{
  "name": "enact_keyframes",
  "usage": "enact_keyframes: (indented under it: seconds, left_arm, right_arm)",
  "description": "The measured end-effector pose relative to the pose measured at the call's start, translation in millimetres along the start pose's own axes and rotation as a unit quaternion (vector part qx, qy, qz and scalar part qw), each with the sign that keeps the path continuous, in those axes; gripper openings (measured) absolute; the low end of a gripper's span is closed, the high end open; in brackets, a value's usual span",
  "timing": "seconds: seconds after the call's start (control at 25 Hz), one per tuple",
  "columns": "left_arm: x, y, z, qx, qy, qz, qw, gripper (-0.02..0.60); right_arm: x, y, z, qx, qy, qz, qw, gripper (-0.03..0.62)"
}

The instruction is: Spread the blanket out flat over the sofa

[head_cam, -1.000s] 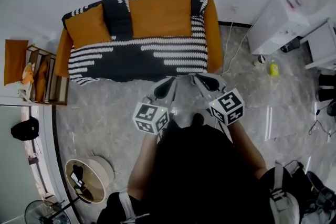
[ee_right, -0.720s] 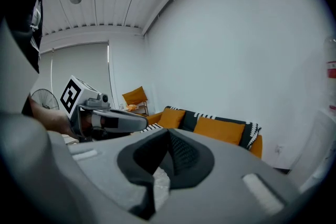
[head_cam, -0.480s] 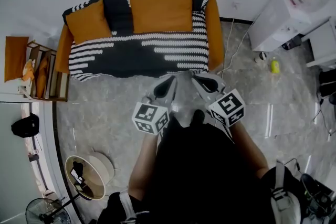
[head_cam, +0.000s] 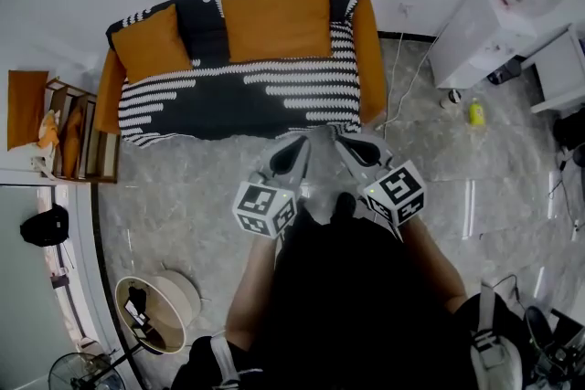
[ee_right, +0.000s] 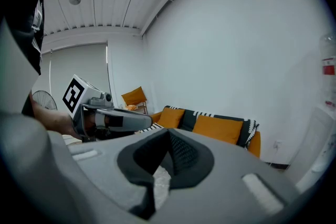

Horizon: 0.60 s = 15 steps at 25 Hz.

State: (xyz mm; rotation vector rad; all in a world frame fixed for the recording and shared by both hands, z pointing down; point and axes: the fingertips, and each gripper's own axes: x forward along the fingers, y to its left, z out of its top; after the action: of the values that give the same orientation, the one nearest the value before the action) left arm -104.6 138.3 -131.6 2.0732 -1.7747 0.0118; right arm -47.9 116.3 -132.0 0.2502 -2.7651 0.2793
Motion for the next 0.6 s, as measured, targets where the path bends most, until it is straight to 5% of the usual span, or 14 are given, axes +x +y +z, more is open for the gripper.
enact_keyframes:
  seconds: [0.6]
  left_arm:
    - [2.0, -10.2, -0.7, 0.001, 0.002, -0.01, 0.9999, 0.011]
  right_arm:
    - [-14.2, -9.3, -0.2, 0.007, -0.004, -0.022, 1.0, 0.003]
